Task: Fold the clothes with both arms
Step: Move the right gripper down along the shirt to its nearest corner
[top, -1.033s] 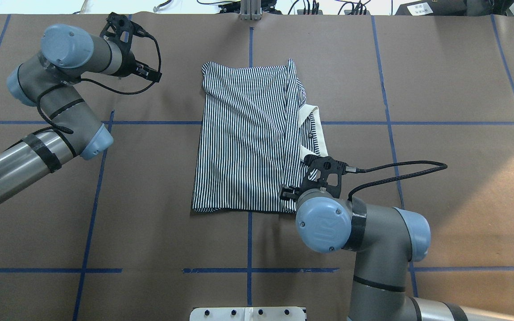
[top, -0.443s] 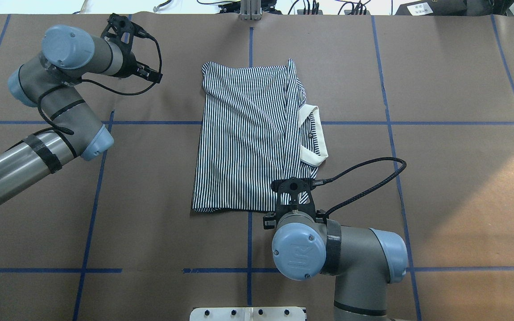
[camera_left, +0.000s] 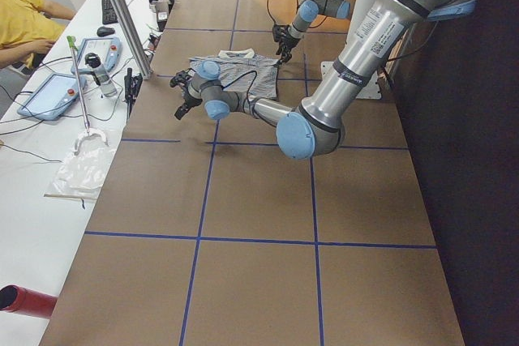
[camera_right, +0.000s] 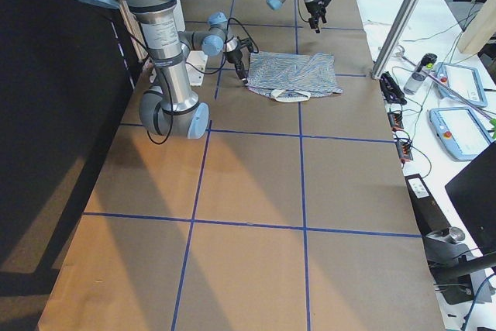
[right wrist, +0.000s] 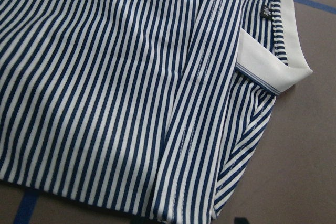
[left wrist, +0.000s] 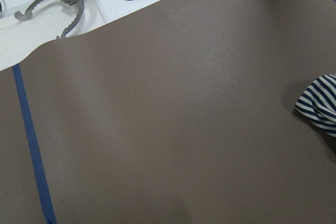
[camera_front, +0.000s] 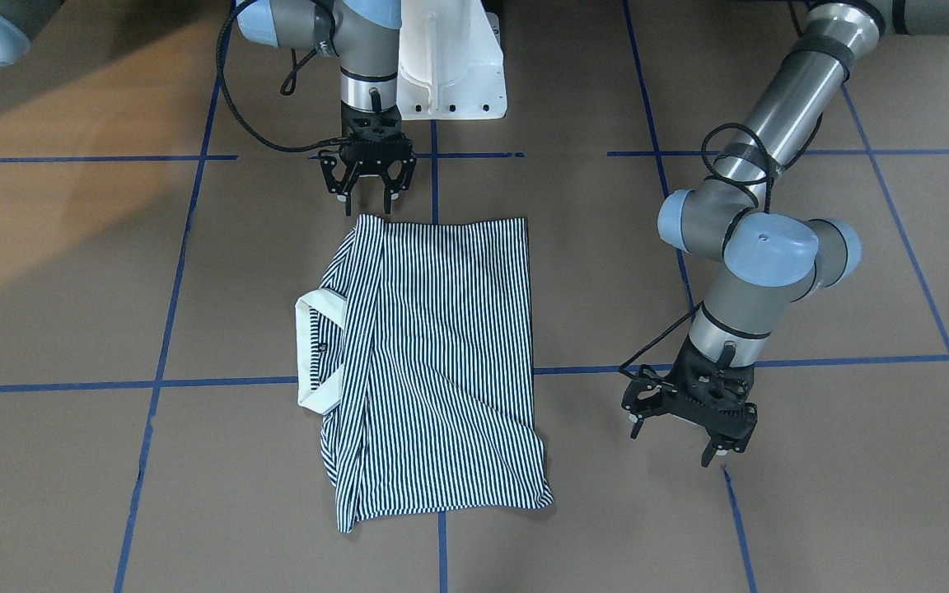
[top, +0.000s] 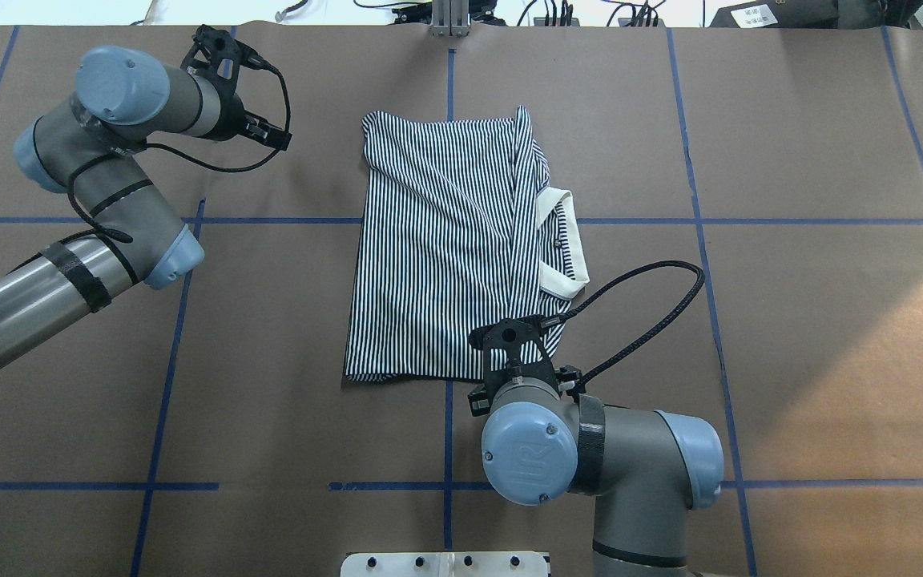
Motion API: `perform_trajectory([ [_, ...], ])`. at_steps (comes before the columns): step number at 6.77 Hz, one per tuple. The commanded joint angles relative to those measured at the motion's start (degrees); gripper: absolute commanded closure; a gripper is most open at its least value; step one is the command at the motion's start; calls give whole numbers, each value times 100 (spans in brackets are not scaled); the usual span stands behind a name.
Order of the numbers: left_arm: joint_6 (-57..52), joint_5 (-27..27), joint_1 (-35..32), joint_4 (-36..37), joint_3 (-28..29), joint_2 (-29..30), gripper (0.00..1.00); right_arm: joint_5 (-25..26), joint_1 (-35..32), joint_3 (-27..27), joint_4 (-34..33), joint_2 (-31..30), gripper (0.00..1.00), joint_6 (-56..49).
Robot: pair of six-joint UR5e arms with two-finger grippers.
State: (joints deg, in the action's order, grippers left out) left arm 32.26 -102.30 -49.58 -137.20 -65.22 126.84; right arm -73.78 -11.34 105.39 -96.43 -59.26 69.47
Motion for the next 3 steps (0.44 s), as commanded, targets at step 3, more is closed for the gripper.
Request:
perform_trajectory([
  [3,0,0,0,0,0,-36,0,267,0,-150,53,29,45,-1511],
])
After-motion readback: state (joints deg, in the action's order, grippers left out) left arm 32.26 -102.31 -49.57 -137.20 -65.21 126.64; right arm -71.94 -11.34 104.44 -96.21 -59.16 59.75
